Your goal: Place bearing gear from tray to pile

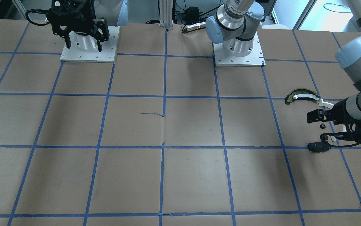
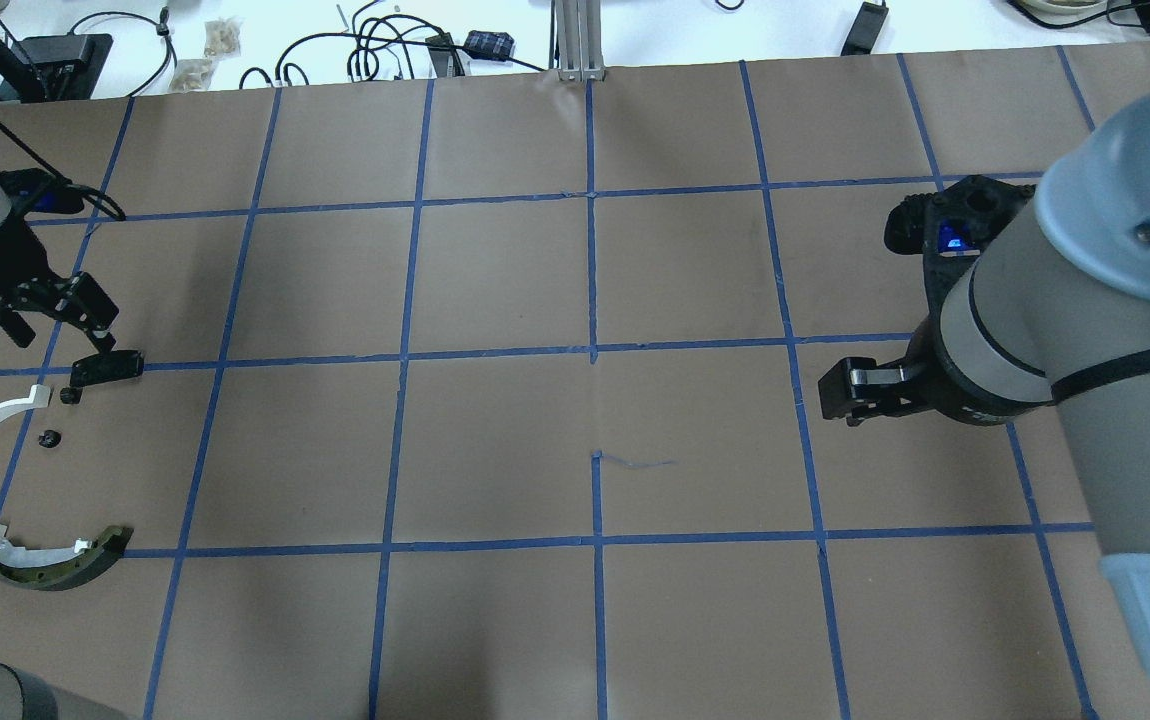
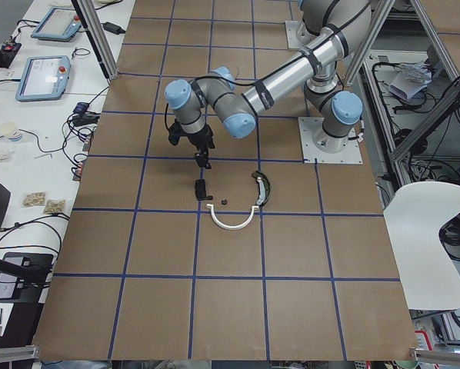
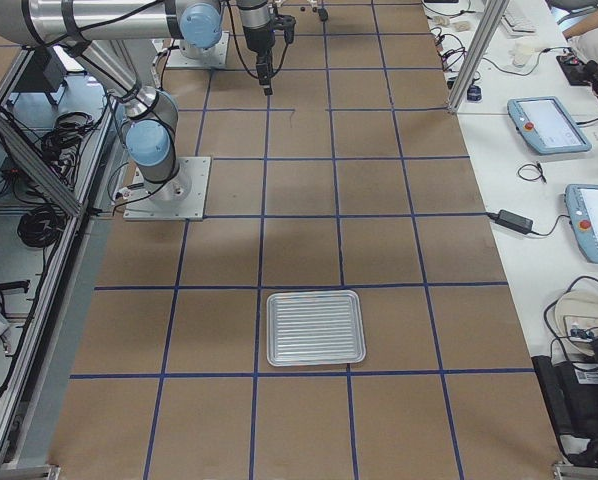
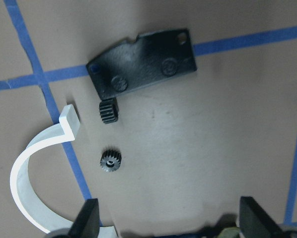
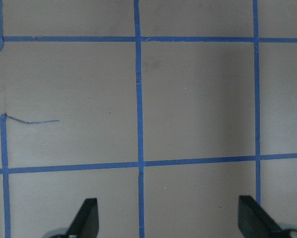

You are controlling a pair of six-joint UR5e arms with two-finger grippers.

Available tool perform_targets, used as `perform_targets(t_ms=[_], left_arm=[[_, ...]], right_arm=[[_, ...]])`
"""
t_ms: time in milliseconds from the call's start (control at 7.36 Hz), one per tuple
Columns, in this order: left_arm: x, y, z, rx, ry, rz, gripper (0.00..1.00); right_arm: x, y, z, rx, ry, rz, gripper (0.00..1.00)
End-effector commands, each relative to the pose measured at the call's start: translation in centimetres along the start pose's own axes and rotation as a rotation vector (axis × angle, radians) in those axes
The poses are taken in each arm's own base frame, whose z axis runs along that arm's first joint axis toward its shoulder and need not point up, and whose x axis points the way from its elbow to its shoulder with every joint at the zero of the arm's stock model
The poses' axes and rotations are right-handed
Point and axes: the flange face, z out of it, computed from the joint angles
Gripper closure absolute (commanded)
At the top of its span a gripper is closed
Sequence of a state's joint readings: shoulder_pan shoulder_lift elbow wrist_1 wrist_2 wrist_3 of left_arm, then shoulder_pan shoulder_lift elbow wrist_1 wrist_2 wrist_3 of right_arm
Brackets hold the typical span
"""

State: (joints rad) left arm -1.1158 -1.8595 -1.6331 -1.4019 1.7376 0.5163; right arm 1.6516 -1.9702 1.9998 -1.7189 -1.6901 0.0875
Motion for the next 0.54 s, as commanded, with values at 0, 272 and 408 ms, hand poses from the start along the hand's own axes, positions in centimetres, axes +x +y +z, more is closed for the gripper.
perform_targets(t_ms=[0, 272, 408], left_arm=[[9.1, 1.0, -7.7, 0.131, 0.044, -0.014, 0.0], [19.0, 2.7, -11.4, 0.194, 0.019, -0.013, 0.0], [22.5, 3.9, -12.7, 0.225, 0.071, -0.027, 0.0]], right_arm=[[0.1, 1.1, 2.0, -0.041, 0.015, -0.012, 0.0], [-0.2, 0.3, 2.1, -0.036, 0.008, -0.004, 0.0], [-0.2, 0.5, 2.3, -0.043, 0.004, -0.004, 0.0]])
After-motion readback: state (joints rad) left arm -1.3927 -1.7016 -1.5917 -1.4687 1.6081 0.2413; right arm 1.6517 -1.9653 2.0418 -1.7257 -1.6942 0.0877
